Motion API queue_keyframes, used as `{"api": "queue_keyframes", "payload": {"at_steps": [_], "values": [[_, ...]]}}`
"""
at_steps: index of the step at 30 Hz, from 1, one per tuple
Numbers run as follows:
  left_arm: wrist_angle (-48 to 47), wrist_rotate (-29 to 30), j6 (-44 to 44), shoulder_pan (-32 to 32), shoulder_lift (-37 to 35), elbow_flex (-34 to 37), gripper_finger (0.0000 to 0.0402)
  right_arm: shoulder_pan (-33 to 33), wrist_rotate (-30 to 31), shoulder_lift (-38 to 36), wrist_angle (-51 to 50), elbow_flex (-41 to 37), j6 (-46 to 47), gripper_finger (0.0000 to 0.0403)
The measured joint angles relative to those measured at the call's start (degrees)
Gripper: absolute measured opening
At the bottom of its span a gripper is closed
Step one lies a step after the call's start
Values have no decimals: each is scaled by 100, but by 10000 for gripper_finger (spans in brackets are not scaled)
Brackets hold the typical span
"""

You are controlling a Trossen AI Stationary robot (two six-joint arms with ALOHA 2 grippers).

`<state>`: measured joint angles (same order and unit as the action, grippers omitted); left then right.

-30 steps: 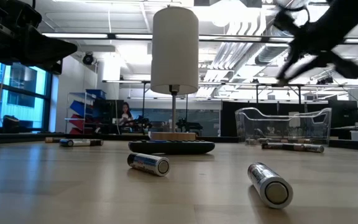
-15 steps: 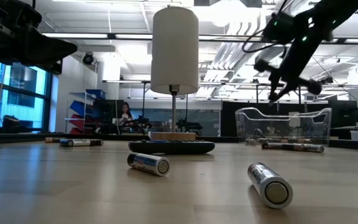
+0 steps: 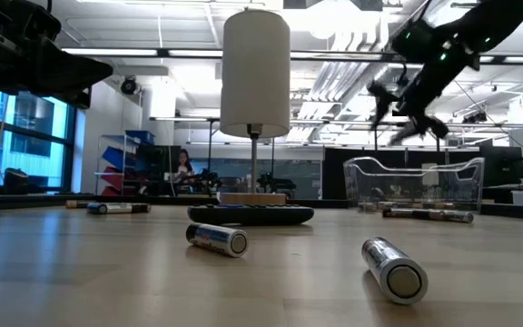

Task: Sort batteries
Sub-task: Put the black battery into the top transparent bin

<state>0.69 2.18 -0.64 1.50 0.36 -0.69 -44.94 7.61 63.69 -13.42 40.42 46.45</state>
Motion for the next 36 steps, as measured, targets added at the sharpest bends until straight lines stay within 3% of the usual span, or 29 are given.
{"api": "queue_keyframes", "payload": {"at_steps": [4,7,9,13,17,25,33,36], "values": [[1,0,1,-1,0,1,1,374,-1004,-574,154,12,-335,226],[0,0,0,0,0,0,1,1038,-1383,-762,-847,13,-345,212],[0,1,1,-2,0,0,1,1633,-1314,-720,-1718,7,-290,203],[1,2,0,-2,0,0,1,2482,-294,-503,-2804,0,343,194],[0,2,0,-2,0,2,1,2320,-261,-173,-3098,0,542,193],[0,2,0,-1,0,0,1,1796,-891,918,-2765,0,-494,193],[0,0,0,-2,0,0,1,2047,-1546,1509,-2569,0,-837,193],[0,0,0,-2,0,1,1,2315,-1401,1551,-2525,0,-857,193]]}}
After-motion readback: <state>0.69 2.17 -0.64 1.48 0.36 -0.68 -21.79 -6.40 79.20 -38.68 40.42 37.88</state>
